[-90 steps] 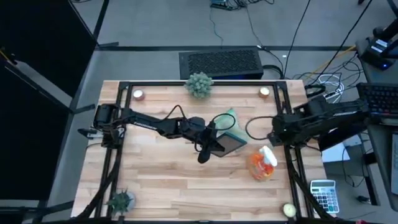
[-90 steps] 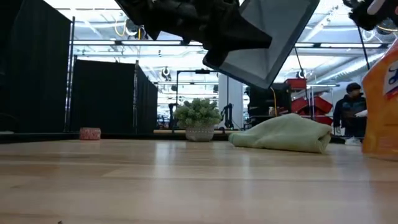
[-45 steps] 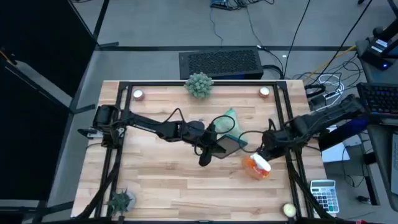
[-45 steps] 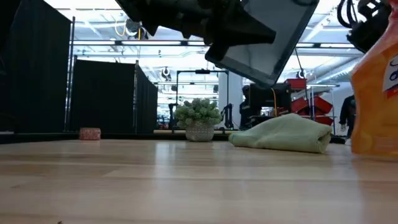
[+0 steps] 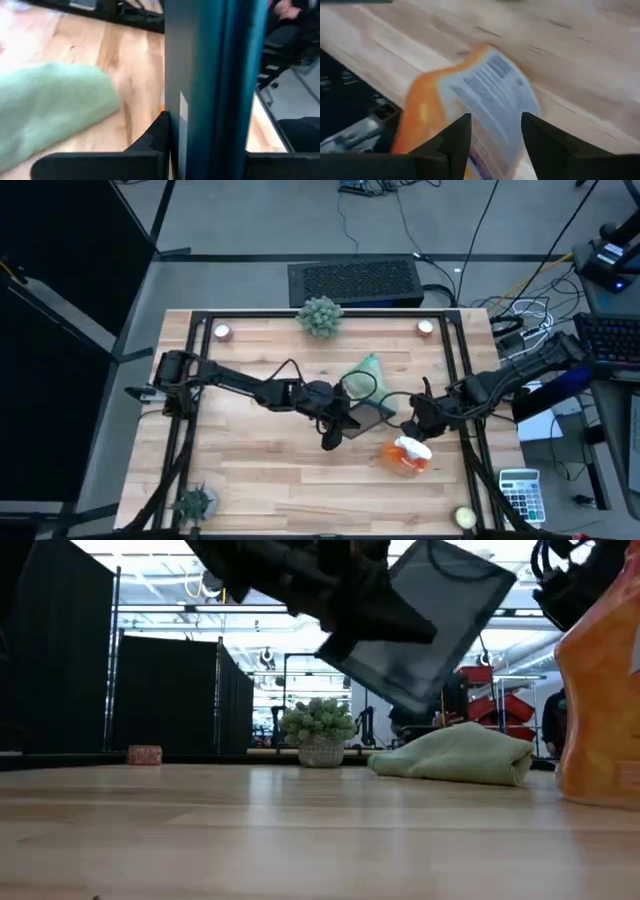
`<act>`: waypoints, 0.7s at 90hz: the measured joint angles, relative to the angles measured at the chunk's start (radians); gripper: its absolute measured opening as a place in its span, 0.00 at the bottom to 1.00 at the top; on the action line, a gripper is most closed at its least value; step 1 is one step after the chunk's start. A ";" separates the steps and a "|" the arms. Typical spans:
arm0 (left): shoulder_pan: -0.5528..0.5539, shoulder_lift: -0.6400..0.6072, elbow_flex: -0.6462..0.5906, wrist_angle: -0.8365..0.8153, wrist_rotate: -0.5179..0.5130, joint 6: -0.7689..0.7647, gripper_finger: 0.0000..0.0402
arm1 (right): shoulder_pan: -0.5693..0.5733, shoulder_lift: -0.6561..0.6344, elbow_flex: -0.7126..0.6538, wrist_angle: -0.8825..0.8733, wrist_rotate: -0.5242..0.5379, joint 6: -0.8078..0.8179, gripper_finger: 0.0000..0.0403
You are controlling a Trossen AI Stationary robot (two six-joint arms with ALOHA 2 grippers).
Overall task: Apply microfiber cloth
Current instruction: Spray the front of the cellphone with a spray bottle
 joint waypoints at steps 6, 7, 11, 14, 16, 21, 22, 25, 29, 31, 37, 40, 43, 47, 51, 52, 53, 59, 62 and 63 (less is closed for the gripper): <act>-0.009 -0.039 0.000 -0.082 -0.021 0.011 0.03 | -0.001 0.007 0.000 0.035 0.046 -0.034 0.39; -0.011 -0.043 0.000 -0.091 -0.024 0.014 0.03 | -0.001 0.009 0.000 0.039 0.054 -0.042 0.39; -0.023 -0.064 0.001 -0.137 -0.046 0.017 0.02 | -0.001 0.011 0.000 0.043 0.089 -0.078 0.39; -0.035 -0.083 -0.004 -0.179 -0.067 0.017 0.02 | -0.002 0.010 0.000 0.046 0.110 -0.103 0.39; -0.043 -0.094 -0.011 -0.197 -0.079 0.017 0.02 | -0.003 0.006 0.000 0.046 0.121 -0.119 0.39; -0.070 -0.109 -0.028 -0.207 -0.102 0.007 0.02 | -0.004 -0.011 0.000 0.031 0.137 -0.148 0.39; -0.076 -0.111 -0.031 -0.206 -0.105 0.001 0.01 | -0.004 -0.016 0.000 0.026 0.139 -0.151 0.39; -0.095 -0.116 -0.041 -0.201 -0.124 -0.012 0.01 | -0.003 -0.032 0.000 0.007 0.140 -0.157 0.39; -0.125 -0.119 -0.050 -0.208 -0.146 -0.033 0.01 | -0.003 -0.056 0.000 -0.027 0.139 -0.160 0.39; -0.142 -0.119 -0.052 -0.212 -0.160 -0.036 0.01 | 0.000 -0.069 0.000 -0.051 0.138 -0.159 0.39; -0.198 -0.100 -0.053 -0.181 -0.212 -0.047 0.01 | 0.012 -0.108 0.001 -0.143 0.135 -0.135 0.39; -0.226 -0.081 -0.052 -0.137 -0.229 -0.055 0.01 | 0.022 -0.124 0.001 -0.188 0.135 -0.116 0.39; -0.251 -0.062 -0.052 -0.092 -0.236 -0.059 0.01 | 0.032 -0.138 0.001 -0.228 0.136 -0.088 0.39; -0.281 -0.033 -0.053 -0.034 -0.238 -0.059 0.01 | 0.048 -0.150 0.001 -0.284 0.136 -0.046 0.39; -0.305 0.002 -0.053 0.057 -0.238 -0.059 0.01 | 0.064 -0.155 0.001 -0.331 0.136 0.000 0.39; -0.311 0.011 -0.053 0.081 -0.238 -0.059 0.01 | 0.069 -0.156 0.001 -0.340 0.136 0.010 0.39; -0.316 0.019 -0.052 0.103 -0.239 -0.059 0.01 | 0.074 -0.156 0.001 -0.348 0.137 0.021 0.39; -0.339 0.061 -0.052 0.203 -0.251 -0.063 0.01 | 0.102 -0.151 0.001 -0.373 0.137 0.073 0.39; -0.346 0.085 -0.050 0.267 -0.252 -0.066 0.01 | 0.115 -0.145 0.001 -0.376 0.139 0.091 0.39; -0.349 0.095 -0.048 0.286 -0.252 -0.069 0.01 | 0.119 -0.143 0.001 -0.376 0.139 0.098 0.39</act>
